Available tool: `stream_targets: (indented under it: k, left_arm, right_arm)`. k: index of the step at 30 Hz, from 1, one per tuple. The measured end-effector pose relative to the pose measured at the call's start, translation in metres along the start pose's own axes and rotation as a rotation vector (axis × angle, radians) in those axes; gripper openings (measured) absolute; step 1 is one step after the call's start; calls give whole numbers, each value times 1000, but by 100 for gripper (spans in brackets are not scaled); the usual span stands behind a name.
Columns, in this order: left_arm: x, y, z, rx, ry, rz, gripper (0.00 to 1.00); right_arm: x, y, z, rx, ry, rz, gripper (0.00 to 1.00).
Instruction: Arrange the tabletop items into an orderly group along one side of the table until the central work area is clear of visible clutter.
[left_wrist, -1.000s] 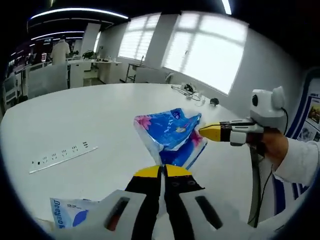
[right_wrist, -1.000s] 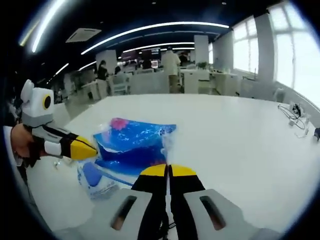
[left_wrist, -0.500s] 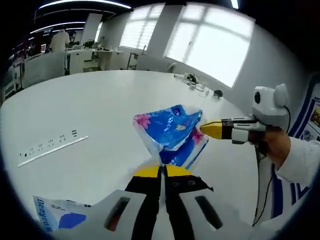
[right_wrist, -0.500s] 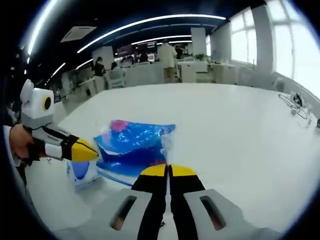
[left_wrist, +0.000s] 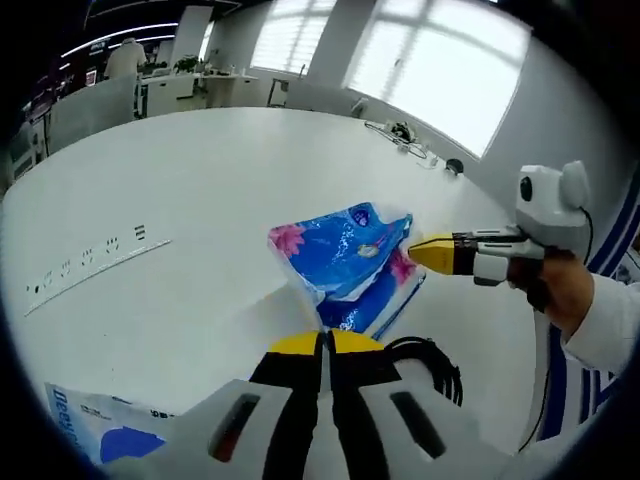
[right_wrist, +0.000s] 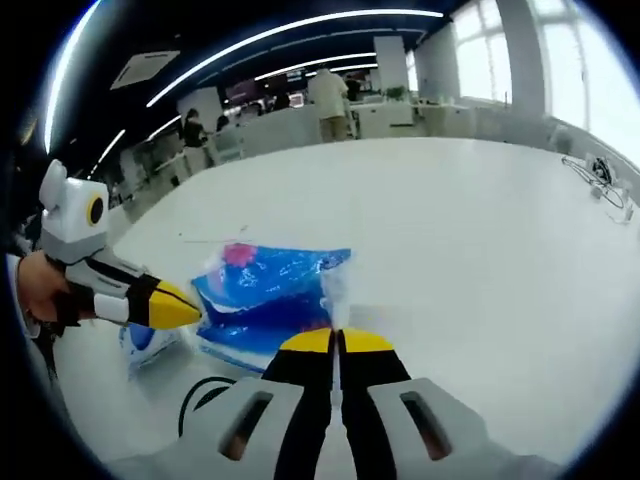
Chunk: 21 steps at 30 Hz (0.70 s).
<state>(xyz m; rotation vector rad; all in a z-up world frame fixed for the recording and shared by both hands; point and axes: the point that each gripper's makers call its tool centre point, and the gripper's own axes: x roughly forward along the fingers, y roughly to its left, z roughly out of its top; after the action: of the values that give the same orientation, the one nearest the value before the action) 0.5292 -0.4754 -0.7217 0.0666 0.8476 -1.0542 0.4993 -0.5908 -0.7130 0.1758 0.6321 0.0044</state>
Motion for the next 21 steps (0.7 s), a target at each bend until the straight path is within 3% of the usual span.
stream_targets:
  k: [21]
  left_arm:
    - [13,11,-20,-25,61,34,0]
  right_arm:
    - [21,-4,-22,13,37,8,0]
